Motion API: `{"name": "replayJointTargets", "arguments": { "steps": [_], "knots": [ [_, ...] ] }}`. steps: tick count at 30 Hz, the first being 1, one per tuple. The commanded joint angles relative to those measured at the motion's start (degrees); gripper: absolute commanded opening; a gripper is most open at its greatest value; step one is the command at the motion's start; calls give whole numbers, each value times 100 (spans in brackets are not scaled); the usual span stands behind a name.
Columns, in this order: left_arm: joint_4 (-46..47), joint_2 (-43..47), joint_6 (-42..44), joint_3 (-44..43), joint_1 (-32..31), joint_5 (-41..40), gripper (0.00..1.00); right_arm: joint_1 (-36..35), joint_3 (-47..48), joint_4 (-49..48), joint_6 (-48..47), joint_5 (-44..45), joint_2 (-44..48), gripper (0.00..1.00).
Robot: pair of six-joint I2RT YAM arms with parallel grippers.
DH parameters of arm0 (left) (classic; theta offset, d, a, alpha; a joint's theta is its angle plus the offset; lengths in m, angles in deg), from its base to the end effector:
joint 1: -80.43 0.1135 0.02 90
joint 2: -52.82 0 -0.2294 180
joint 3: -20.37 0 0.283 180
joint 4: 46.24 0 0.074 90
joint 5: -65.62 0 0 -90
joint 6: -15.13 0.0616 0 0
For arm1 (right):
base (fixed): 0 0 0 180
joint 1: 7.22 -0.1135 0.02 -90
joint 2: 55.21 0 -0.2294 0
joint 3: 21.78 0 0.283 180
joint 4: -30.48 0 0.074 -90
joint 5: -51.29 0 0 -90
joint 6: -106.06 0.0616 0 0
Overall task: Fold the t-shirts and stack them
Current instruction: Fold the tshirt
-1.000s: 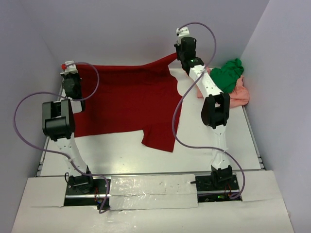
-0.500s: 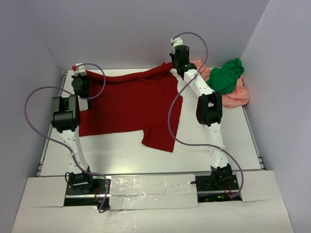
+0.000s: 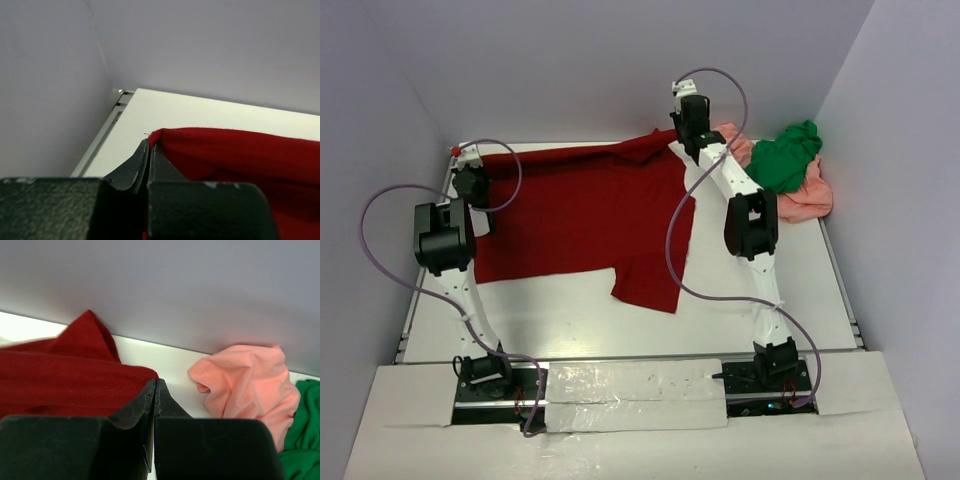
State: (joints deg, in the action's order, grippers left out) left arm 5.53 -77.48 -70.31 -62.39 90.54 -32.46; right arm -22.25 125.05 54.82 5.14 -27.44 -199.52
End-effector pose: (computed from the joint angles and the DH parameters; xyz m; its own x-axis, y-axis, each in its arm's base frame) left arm 0.4848 0.0952 0.0896 0.0476 0.0884 -0.9949 -0.3166 0.9461 0.0690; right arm 0.5959 0.1476 0.2098 -0.3375 -0.2830 -0.8978 -0.1457 0.9580 -0.2472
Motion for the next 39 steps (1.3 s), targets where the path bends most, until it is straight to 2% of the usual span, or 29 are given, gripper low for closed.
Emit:
{"name": "replayJointTargets", "arguments": {
  "steps": [1,12,19,20,22,24,29,32,33,34,36,39],
  "knots": [
    [209,417,-148,38,210,69,1,149,-125,21,-33,86,526,0],
    [182,945,-289,776,413,192,1,193,-705,241,204,-107,1062,0],
    [270,1296,-306,1330,422,254,3,62,-1478,205,257,-239,1476,0],
    [348,1366,-289,1391,422,332,7,35,-1540,205,257,-256,1537,0],
    [402,1446,-297,1567,430,394,27,-35,-1628,240,283,-265,1572,0],
    [463,1542,-333,1707,431,500,34,-62,-1698,276,353,-318,1651,0],
    [-222,1683,-351,1524,431,570,31,-176,-1839,608,494,-406,1801,0],
    [-616,1675,-263,1306,431,535,76,-246,-1682,1160,424,-782,1766,0],
    [-879,1675,-245,1261,439,535,95,-255,-1533,1302,432,-897,1740,34],
    [-994,1701,-227,1217,439,587,99,-264,-1471,1452,441,-994,1714,52],
    [-1110,1788,-175,1199,457,667,99,-308,-1478,1699,424,-1004,1748,72],
    [-1206,2025,-227,1277,466,755,99,-369,-1837,1665,433,-741,1994,83]
  ]
}}
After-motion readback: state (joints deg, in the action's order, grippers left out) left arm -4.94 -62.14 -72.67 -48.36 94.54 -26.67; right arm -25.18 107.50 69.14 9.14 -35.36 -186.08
